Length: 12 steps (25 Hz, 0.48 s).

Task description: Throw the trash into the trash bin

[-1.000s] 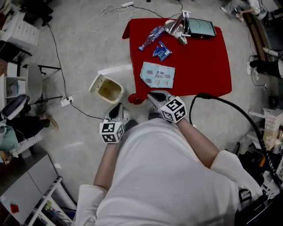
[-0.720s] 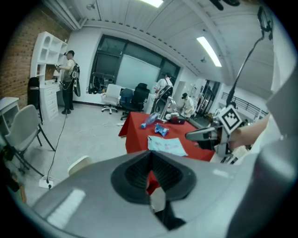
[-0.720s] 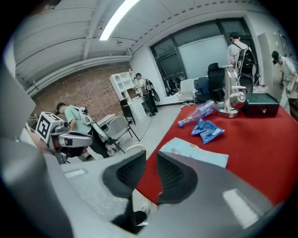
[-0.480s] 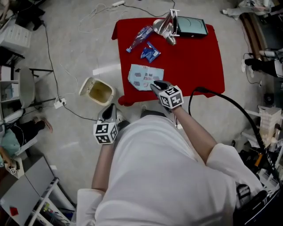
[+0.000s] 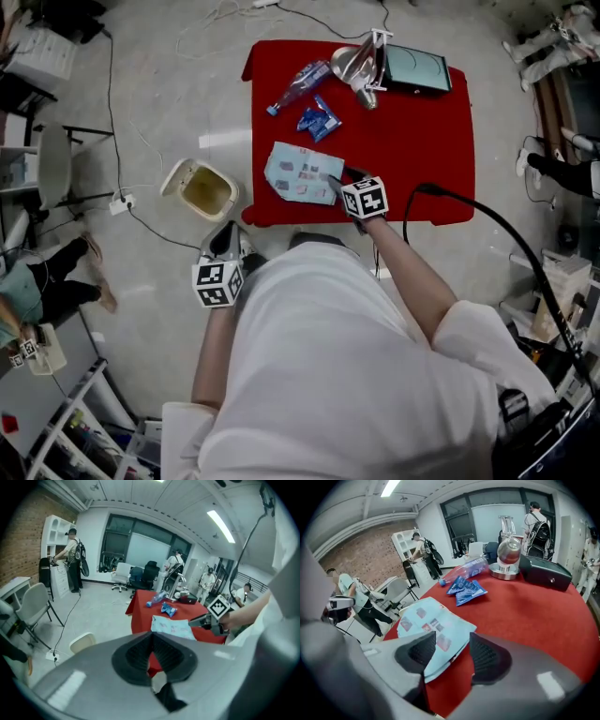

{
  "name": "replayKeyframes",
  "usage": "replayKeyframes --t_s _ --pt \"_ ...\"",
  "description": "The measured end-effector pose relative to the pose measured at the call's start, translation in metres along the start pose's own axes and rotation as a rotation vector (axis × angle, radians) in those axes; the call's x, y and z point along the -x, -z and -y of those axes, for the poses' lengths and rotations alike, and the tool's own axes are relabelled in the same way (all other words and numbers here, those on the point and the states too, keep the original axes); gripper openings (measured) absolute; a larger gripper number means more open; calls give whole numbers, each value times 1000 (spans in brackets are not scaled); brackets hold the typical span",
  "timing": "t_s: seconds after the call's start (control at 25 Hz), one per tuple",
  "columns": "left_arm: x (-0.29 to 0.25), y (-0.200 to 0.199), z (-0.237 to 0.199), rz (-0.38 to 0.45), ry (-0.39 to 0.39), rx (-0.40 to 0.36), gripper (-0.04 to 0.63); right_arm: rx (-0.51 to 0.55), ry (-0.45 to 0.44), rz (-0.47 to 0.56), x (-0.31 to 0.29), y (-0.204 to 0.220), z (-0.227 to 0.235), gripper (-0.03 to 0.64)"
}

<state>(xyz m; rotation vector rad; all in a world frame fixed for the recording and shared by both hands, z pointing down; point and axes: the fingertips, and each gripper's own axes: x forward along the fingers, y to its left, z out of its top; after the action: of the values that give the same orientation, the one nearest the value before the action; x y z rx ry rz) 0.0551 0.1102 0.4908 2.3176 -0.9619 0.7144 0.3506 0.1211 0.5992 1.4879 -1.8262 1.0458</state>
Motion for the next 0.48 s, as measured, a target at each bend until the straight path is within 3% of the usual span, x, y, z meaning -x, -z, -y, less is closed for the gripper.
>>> replayKeyframes --t_s 0.2,0.48 --pt "-2 9 5 -23 -37 25 5 -31 -28 -39 -19 8 20 279" --pt "-4 23 6 -43 -77 45 5 -25 -47 -37 -40 4 23 277"
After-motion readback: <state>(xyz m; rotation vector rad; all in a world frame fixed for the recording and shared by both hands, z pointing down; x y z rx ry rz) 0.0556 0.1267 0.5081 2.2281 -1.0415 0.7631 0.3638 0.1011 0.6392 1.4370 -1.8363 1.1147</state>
